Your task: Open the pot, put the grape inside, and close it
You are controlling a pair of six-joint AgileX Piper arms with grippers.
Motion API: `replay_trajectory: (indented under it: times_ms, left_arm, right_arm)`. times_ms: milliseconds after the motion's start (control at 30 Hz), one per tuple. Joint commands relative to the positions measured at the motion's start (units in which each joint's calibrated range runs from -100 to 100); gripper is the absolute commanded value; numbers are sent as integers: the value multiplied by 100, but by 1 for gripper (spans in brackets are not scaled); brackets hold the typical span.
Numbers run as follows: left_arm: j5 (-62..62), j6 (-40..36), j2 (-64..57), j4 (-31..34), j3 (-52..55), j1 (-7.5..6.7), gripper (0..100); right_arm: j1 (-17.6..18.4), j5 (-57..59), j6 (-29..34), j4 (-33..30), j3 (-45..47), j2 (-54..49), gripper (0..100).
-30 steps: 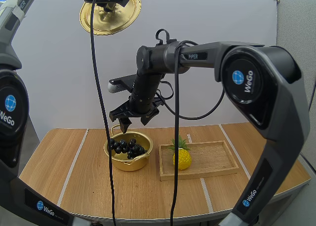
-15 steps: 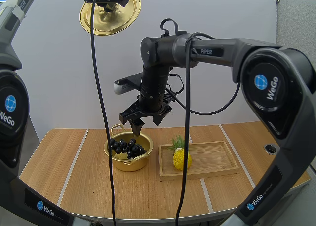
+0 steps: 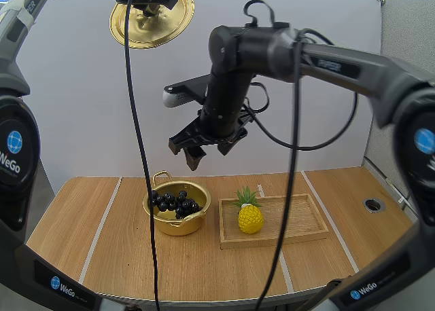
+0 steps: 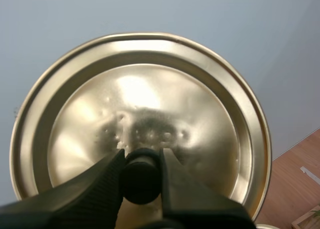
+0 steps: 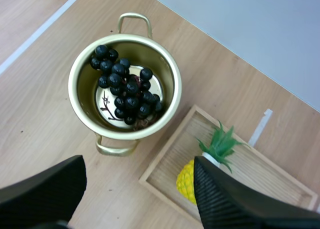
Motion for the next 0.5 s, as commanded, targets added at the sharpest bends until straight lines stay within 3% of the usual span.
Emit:
replay_trajectory:
  times_ms: [0, 100, 267, 367, 467]
  left_arm:
    - [0, -9, -60, -8, -52, -19, 0]
    - [0, -9, -60, -8, -52, -19, 0]
    - [0, -9, -60, -8, -52, -19, 0]
    - [0, -9, -60, -8, -52, -19, 0]
    - [0, -9, -60, -8, -52, -19, 0]
  right_arm:
    - [-7, 66, 263, -245, 590, -664, 100]
    - [-7, 66, 404, -318, 1005, -1066, 83]
    - [-7, 66, 495, -318, 1489, -1711, 36]
    - [-7, 66, 495, -297, 1595, -2006, 3]
    - [-7, 66, 676, -265, 1668, -2289, 0]
